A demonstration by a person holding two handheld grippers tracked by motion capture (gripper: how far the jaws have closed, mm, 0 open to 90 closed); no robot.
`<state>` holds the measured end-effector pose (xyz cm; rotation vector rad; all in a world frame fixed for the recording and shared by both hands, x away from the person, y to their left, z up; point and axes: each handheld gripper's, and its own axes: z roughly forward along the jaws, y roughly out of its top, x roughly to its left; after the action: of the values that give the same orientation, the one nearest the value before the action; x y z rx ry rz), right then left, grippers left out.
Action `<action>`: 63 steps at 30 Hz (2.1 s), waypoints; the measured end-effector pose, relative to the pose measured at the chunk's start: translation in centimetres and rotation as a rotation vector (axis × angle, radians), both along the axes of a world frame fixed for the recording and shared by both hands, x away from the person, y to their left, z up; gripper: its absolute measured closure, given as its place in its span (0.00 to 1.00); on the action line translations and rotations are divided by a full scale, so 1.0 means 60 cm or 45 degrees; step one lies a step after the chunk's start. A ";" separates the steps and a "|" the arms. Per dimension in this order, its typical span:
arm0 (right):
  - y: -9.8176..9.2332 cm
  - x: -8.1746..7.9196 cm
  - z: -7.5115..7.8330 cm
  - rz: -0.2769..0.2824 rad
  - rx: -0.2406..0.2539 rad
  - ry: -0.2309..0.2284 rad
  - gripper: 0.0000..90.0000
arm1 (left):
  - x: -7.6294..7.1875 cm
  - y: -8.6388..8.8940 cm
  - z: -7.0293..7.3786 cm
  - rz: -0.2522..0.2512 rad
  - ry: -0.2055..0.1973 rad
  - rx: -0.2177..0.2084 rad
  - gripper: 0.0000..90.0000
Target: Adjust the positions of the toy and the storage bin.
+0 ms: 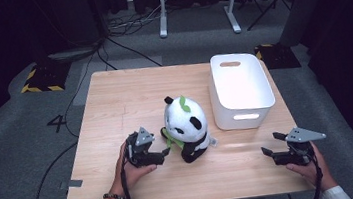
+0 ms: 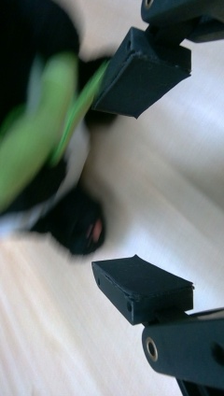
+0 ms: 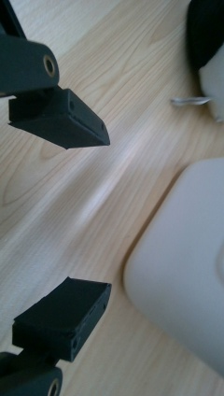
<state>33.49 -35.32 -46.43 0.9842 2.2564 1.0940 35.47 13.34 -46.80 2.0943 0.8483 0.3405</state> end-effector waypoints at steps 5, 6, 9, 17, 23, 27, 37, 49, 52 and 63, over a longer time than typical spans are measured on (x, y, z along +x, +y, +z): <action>0.002 0.000 0.036 0.017 0.054 -0.053 0.29 | -0.054 -0.031 0.007 -0.042 -0.058 0.015 0.18; 0.003 0.001 0.040 0.017 0.052 -0.061 0.29 | -0.059 -0.036 0.011 -0.043 -0.060 0.011 0.18; 0.007 0.007 0.055 0.025 0.055 -0.088 0.29 | -0.068 -0.055 0.022 -0.014 -0.090 0.021 0.18; 0.014 0.021 0.092 0.024 0.058 -0.146 0.30 | -0.073 -0.084 0.038 0.004 -0.128 0.021 0.18; 0.027 0.028 0.113 0.059 0.042 -0.167 0.29 | -0.058 -0.091 0.038 0.004 -0.121 -0.011 0.18; 0.042 0.034 0.132 0.098 0.051 -0.187 0.31 | -0.051 -0.103 0.038 0.011 -0.125 -0.031 0.19; 0.095 0.074 0.151 0.183 0.039 -0.149 0.29 | -0.025 -0.122 0.028 0.016 -0.102 -0.047 0.23; 0.149 0.130 0.132 0.203 -0.024 -0.066 0.41 | 0.000 -0.125 0.025 0.070 -0.136 0.008 0.36; 0.158 0.142 0.129 0.198 -0.011 -0.055 0.52 | 0.003 -0.126 0.024 0.053 -0.140 0.031 0.46; 0.185 0.167 0.122 0.213 -0.040 -0.002 0.77 | 0.008 -0.126 0.023 0.009 -0.169 0.084 0.76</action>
<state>43.49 -24.20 -39.12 0.7928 2.3822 1.1228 35.96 5.77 -45.40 2.1038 0.7751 0.5113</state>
